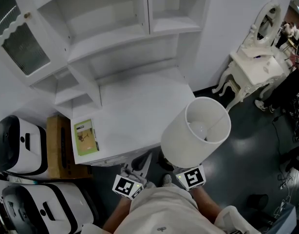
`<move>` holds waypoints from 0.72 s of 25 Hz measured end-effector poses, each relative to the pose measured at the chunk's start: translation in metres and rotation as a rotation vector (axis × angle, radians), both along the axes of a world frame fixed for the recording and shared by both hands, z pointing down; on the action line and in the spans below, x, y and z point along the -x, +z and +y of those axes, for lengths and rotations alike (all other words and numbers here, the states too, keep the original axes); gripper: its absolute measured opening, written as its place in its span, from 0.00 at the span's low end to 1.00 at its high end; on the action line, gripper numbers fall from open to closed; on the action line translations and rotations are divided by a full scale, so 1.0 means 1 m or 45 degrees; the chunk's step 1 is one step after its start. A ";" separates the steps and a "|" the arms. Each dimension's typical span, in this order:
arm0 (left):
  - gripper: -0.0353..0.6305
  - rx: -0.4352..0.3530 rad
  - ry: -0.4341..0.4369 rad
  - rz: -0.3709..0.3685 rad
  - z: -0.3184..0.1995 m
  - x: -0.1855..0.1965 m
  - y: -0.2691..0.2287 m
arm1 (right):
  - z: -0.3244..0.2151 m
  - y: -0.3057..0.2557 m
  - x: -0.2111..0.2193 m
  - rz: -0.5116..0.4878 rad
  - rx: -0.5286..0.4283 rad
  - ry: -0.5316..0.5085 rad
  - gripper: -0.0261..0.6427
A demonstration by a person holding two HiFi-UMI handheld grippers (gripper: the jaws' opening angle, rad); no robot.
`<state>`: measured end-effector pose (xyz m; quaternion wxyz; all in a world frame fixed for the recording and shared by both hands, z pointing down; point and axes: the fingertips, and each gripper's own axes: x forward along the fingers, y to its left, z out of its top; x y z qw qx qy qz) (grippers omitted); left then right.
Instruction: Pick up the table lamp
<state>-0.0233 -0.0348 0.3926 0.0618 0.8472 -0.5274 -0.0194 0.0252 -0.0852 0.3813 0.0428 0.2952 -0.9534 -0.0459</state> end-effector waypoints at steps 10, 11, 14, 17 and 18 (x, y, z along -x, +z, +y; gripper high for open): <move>0.07 0.009 0.016 0.001 -0.002 -0.003 0.004 | 0.012 0.011 -0.008 0.011 0.019 0.023 0.22; 0.07 0.008 0.020 0.000 -0.003 -0.003 0.003 | 0.012 0.009 -0.008 0.002 0.016 0.024 0.22; 0.07 0.007 0.035 -0.006 -0.007 -0.004 0.002 | 0.010 0.005 -0.009 -0.024 0.017 0.038 0.22; 0.07 0.000 0.052 -0.009 -0.011 -0.003 0.001 | 0.008 0.003 -0.007 -0.029 0.020 0.051 0.22; 0.07 -0.001 0.055 -0.010 -0.012 -0.002 0.002 | 0.008 0.003 -0.006 -0.028 0.016 0.051 0.22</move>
